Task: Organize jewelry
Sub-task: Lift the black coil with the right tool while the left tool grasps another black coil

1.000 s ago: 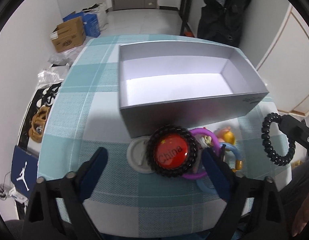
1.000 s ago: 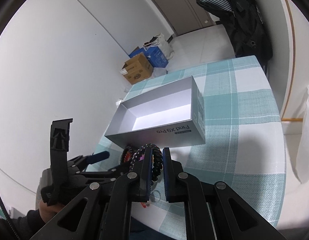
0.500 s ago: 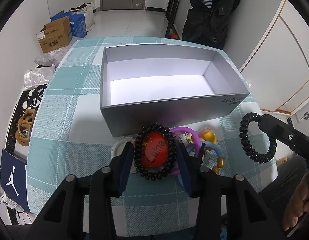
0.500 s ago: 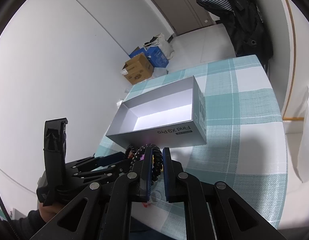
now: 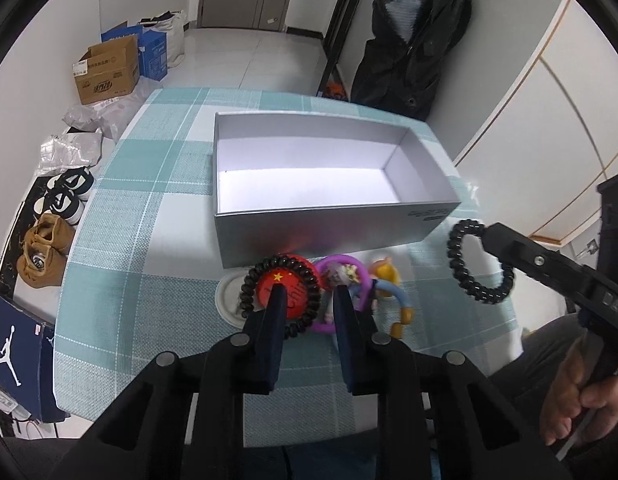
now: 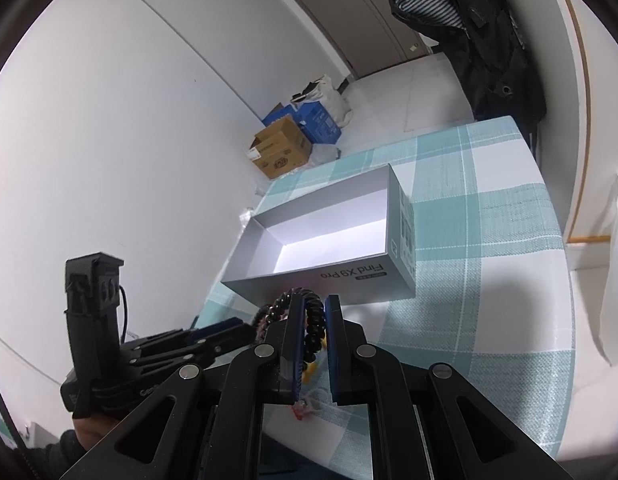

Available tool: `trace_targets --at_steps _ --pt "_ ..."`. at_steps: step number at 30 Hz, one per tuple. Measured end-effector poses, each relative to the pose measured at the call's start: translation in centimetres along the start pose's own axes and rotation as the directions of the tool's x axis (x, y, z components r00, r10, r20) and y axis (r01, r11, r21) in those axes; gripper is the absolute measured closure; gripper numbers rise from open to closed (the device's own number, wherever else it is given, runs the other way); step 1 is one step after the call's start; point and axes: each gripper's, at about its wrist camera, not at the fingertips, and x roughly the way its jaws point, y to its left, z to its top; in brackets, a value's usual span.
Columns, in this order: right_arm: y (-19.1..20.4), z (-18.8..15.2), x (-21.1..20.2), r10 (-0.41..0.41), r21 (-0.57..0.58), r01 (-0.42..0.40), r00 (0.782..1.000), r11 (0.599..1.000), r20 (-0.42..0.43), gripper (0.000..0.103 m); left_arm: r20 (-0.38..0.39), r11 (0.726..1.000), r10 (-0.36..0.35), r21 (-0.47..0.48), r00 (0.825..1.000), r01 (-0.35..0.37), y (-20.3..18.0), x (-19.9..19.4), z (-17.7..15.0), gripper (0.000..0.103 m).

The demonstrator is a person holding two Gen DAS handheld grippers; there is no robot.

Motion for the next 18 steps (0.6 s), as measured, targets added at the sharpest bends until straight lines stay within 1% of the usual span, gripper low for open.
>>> trace_targets --at_steps 2,5,9,11,13,15,18 --pt "0.0 0.1 0.0 0.000 -0.001 0.000 1.000 1.000 0.003 0.094 0.005 1.000 0.010 0.007 1.000 -0.010 0.0 -0.1 0.0 0.084" --pt "-0.1 0.2 0.2 0.000 0.006 0.000 1.000 1.000 -0.004 0.094 0.009 0.997 0.071 -0.007 0.997 -0.071 0.6 -0.1 0.1 0.084" --pt "-0.1 0.2 0.5 0.001 0.009 -0.001 1.000 1.000 -0.010 0.094 -0.019 0.989 0.141 -0.052 0.990 -0.142 2.4 0.5 0.2 0.081" --pt "0.0 0.3 0.6 0.003 0.007 -0.003 1.000 1.000 -0.011 0.094 -0.043 0.986 0.139 -0.082 0.989 -0.143 3.2 1.2 0.4 0.081" --pt "0.1 0.3 0.8 0.009 0.007 -0.009 1.000 1.000 -0.013 0.094 -0.069 0.986 0.119 -0.110 0.990 -0.126 4.0 2.1 0.8 0.081" --pt "0.2 0.3 1.0 0.013 0.003 -0.013 1.000 1.000 -0.015 0.094 -0.079 0.986 0.120 -0.108 0.990 -0.129 4.2 2.7 1.0 0.081" --pt "0.2 0.4 1.0 0.019 0.005 -0.019 1.000 1.000 -0.015 0.094 -0.068 0.991 0.094 -0.089 0.993 -0.100 3.8 2.6 1.2 0.081"
